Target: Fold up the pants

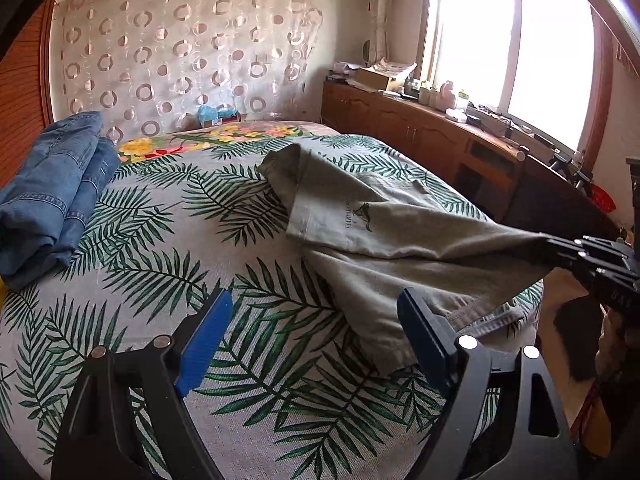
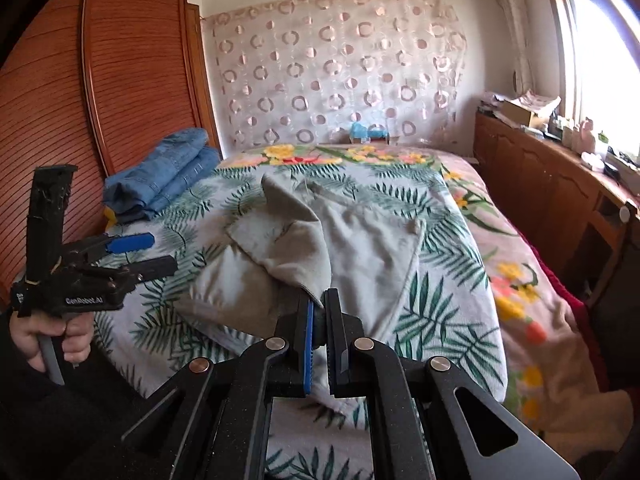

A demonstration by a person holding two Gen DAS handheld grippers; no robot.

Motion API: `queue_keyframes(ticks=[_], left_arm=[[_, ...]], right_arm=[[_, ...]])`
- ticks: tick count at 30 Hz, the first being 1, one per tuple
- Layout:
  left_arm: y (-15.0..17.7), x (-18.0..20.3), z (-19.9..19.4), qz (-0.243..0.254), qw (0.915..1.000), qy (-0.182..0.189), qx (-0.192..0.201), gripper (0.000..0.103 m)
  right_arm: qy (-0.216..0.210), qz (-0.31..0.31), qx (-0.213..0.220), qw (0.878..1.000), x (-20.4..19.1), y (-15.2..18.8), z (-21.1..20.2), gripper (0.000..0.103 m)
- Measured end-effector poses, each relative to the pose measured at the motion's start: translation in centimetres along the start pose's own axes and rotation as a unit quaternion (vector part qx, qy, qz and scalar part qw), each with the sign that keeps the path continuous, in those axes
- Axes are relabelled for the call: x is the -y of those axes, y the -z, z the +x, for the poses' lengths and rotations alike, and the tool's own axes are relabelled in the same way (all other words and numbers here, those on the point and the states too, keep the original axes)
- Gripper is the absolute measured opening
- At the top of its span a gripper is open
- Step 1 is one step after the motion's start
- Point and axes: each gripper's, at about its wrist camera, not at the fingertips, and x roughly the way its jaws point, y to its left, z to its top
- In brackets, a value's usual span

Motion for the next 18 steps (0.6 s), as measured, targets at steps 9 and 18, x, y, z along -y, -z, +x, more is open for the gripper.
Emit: queue_keyframes(ticks=[9,18], left_arm=[[0.3,0.2,0.5,0.0,1.0,-0.001,-0.01,0.085],[0.9,0.5,1.3,-0.001,0.9998,0.003,-0.02,0.085]], right_arm=[[0.016,0.001,-0.029,0.999,0.5,0.7,0.1,0.005],[0.013,0.015,-0.067,0.998,1.5,1.6,1.8,0.005]])
